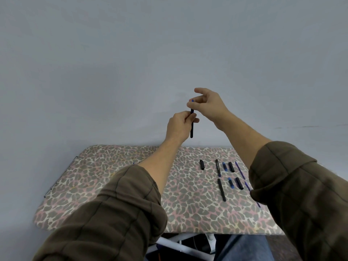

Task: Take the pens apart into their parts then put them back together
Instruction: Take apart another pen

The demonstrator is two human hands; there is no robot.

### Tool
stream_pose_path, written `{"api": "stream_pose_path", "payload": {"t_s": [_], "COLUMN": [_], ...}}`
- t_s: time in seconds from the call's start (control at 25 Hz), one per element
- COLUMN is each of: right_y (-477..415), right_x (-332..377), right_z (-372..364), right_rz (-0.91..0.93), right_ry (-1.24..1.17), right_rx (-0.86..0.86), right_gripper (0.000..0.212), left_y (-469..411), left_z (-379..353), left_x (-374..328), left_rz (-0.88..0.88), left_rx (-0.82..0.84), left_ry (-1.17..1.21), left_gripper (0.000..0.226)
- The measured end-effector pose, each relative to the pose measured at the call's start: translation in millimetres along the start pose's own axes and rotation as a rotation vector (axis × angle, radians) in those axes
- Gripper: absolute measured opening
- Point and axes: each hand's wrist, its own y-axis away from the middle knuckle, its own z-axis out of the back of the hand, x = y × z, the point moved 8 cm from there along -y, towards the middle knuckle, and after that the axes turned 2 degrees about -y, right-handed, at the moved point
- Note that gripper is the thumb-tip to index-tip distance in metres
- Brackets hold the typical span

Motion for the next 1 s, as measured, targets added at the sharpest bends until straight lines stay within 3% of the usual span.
{"api": "stream_pose_path", "payload": {"t_s": [0.2,0.32,0.52,0.72,0.84,1.0], "right_y": [-5,-6,-8,-9,-9,-11], "right_x": [5,7,10,12,16,14], "right_z": [2,2,8,-2,-4,-10], "right_rz": [0.015,0.000,0.015,0.005,0.018,0.022], "right_ry": [0.042,0.012,0.059,0.032,0.062,0.081], "right_rx": [-0.019,0.020,-0.084,0.038,0.001,0.031], "right_gripper": [0.051,0.060,0.058,0.065,0.075,0.070], "left_y": [-2,-4,-3,-5,-6,-6], "left_z": [3,4,3,10,12,20], "left_x": [-7,-5,-7,-1,-1,1], "left_rz": [-0.020,-0.015,-0.022,0.004,0.003,-0.006], "left_rx": [-0.015,-0.010,-0.004,-0.014,-0.013,-0.034], "left_ry": [0.016,0.027,0.013,0.014,0.000,-0.019], "left_gripper": [0.020,0.019,0.020,0.024,0.022,0.024]}}
